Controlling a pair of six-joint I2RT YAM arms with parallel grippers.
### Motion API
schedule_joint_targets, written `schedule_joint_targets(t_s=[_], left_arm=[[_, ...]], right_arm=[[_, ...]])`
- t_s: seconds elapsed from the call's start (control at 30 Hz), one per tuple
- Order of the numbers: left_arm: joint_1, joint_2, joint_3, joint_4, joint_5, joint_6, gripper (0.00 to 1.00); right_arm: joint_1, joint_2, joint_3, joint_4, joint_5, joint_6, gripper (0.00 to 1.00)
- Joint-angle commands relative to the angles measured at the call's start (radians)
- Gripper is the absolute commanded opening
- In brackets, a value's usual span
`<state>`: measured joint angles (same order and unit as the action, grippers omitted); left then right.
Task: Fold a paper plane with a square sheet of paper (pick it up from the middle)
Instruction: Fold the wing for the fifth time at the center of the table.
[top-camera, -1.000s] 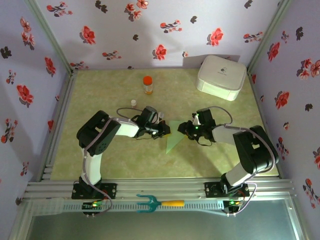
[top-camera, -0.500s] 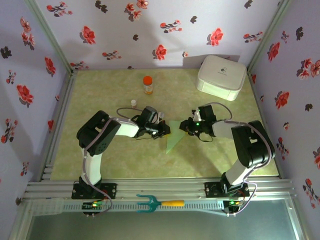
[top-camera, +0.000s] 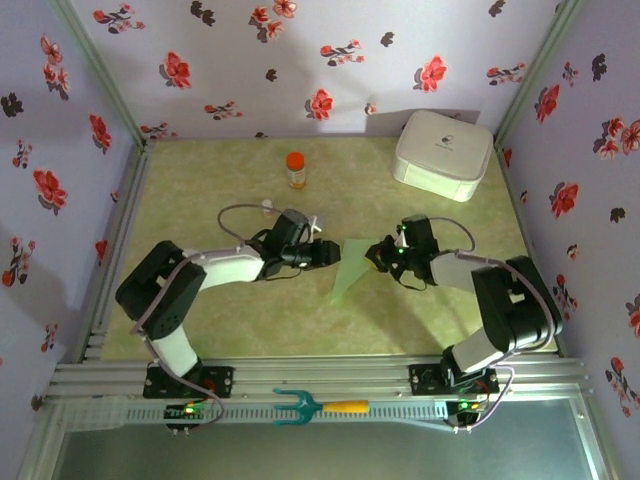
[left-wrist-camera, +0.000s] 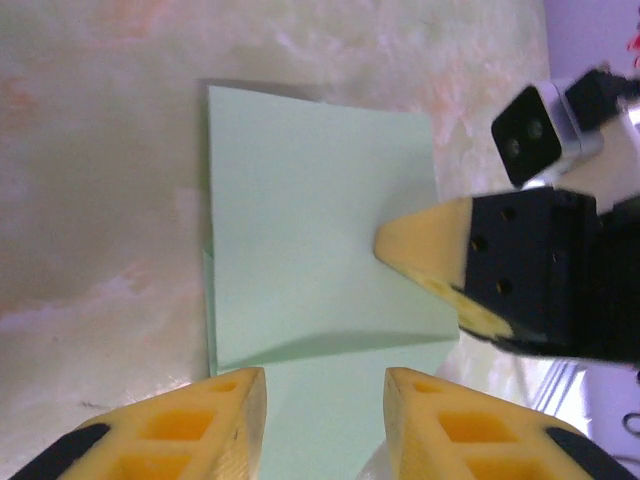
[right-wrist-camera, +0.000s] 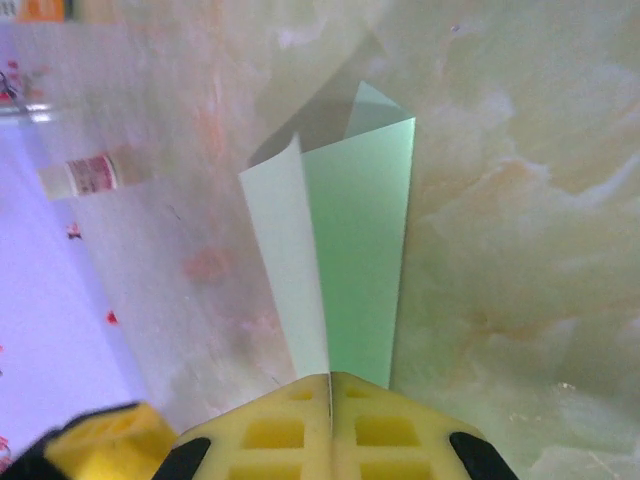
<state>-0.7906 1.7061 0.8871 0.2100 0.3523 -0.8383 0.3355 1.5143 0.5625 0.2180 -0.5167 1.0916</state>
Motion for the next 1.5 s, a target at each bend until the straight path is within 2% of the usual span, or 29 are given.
schedule_joint_targets(t_s=[0.0, 0.17, 0.3, 0.73, 0.97, 1.3, 1.47], left_arm=[[-0.066, -0.031, 0.034, -0.160, -0.120, 0.185, 0.41], [-0.174, -0.017, 0.070, -0.256, -0.242, 0.299, 0.48], [-0.241, 0.024, 0.128, -0.325, -0.353, 0.367, 0.50], [-0.346, 0.121, 0.242, -0.477, -0.614, 0.449, 0.51], [-0.370, 0.147, 0.266, -0.499, -0.660, 0.465, 0.46], [-0.376, 0.160, 0.282, -0.517, -0.670, 0.473, 0.28], [-0.377, 0.165, 0.285, -0.524, -0.674, 0.471, 0.29]], right_arm=[[0.020, -0.046, -0.028, 0.052, 0.092, 0.157, 0.00], [0.042, -0.056, 0.002, 0.001, 0.093, 0.156, 0.00], [0.051, -0.060, 0.002, -0.003, 0.102, 0.160, 0.00], [0.051, -0.070, 0.005, -0.003, 0.092, 0.166, 0.00], [0.051, -0.070, 0.002, 0.005, 0.093, 0.172, 0.01], [0.051, -0.066, 0.000, 0.013, 0.088, 0.175, 0.02], [0.051, -0.065, -0.001, 0.014, 0.089, 0.175, 0.02]])
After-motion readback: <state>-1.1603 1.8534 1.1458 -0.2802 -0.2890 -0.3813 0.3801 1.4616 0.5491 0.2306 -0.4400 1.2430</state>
